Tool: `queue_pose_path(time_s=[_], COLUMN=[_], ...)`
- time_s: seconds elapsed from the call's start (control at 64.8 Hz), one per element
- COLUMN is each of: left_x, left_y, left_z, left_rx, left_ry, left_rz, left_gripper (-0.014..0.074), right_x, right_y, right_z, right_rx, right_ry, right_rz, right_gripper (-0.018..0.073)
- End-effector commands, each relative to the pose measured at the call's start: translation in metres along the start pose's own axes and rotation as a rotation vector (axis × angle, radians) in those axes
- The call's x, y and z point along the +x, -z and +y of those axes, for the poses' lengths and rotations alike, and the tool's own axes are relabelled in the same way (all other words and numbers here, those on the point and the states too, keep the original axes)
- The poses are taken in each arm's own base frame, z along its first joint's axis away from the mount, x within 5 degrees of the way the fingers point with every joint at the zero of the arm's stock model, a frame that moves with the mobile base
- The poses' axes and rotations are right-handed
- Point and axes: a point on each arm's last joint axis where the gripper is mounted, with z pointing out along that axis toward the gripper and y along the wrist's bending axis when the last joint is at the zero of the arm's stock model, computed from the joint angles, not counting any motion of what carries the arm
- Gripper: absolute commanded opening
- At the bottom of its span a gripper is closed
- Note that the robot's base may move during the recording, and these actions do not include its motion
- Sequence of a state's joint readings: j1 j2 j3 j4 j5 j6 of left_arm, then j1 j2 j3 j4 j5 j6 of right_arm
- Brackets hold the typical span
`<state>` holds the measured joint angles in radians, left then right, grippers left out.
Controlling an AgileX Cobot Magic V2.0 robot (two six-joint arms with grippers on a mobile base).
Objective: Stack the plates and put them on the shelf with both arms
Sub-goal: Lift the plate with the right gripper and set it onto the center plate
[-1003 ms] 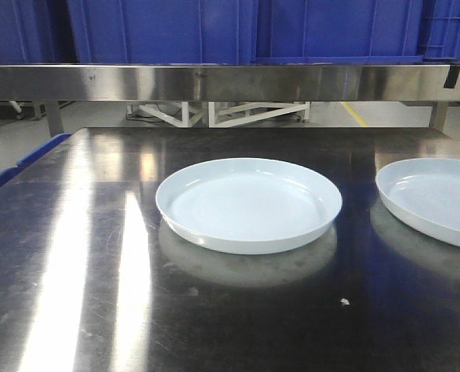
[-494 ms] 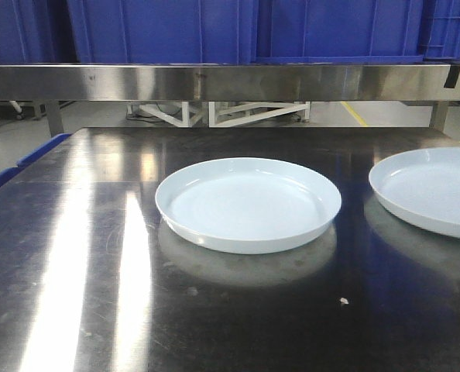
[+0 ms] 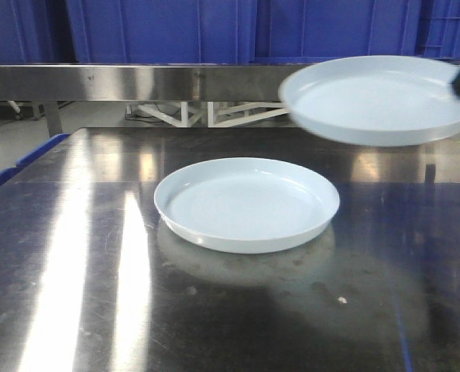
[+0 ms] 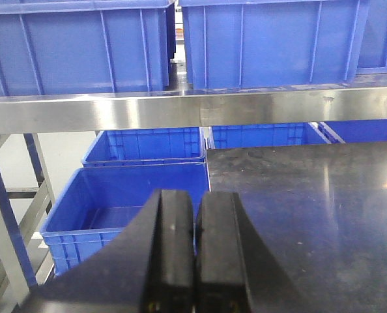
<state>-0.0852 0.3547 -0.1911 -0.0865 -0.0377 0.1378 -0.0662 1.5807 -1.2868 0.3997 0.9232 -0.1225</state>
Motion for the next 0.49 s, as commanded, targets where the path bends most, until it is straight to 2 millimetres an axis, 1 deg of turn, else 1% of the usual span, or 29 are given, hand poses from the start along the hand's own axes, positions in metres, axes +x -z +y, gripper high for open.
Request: queue_pose_path(time_s=[0.0,0.093,0.185,0.293,0.339,0.478], left_x=[-0.017,-0.017,-0.017,-0.017,-0.017,-0.017], left_y=[0.0,0.0,0.0,0.0,0.0,0.0], left_z=[0.002,0.002,0.002,0.002,0.002,0.002], left_rx=[-0.015,-0.015,-0.015,-0.015,-0.015,-0.015], left_ry=[0.001,0.001,0.001,0.001,0.001,0.001], left_rz=[-0.108,-0.108,-0.108,-0.108,-0.108,-0.108], left_gripper=[0.0082,0.0082,0.0082,0.0082,0.0082,0.0082], right_x=[-0.004,0.001,0.003,0.008,0.008,0.01], right_y=[0.001,-0.018,-0.035,-0.055,-0.061,-0.076], right_z=[0.036,0.059,0.073,0.08,0.079,0.079], right_rx=[-0.075,-0.104,-0.117,-0.119,-0.116,-0.108], right_ry=[0.062,0.12,0.15,0.161,0.149,0.14], right_rz=[-0.085,-0.072,-0.064,-0.021,-0.009,0.016], right_gripper=[0.0056,0.0056,0.0056,0.0058,0.0058,0.006])
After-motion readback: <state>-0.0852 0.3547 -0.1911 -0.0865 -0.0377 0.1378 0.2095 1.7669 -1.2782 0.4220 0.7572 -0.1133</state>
